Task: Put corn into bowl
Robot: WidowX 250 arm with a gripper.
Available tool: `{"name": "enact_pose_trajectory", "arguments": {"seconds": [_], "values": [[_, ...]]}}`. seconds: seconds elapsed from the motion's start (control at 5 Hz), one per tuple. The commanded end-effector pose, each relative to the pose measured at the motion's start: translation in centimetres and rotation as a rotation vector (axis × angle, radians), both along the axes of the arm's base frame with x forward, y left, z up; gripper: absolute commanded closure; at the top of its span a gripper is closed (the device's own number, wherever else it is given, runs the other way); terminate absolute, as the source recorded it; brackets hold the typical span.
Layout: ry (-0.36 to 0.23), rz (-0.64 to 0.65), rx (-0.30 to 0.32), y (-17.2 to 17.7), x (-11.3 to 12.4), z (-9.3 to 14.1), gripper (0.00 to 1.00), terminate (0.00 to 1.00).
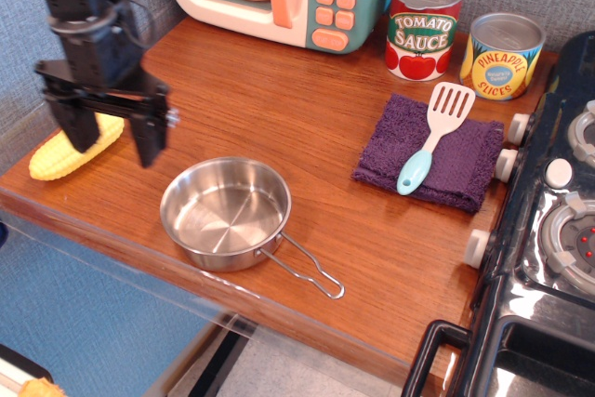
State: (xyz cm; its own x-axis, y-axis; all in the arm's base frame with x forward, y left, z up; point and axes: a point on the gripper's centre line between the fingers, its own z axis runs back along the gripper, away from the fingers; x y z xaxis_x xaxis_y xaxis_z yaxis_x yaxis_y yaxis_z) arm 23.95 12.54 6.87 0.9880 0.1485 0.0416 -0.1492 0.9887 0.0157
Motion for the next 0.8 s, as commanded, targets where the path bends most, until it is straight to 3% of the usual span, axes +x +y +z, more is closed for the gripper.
{"name": "enact_pose_trajectory", "arguments": {"seconds": [0.0, 0.2, 0.6], "values": [[-0.009, -0.076, -0.038, 5.9, 0.4, -0.4, 0.0, 0.0], [-0.056, -0.184, -0.038, 6.5, 1.5, -1.4, 0.0, 0.0], [-0.015, -0.374, 0.049, 4.9, 4.0, -4.2, 0.0, 0.0]]}}
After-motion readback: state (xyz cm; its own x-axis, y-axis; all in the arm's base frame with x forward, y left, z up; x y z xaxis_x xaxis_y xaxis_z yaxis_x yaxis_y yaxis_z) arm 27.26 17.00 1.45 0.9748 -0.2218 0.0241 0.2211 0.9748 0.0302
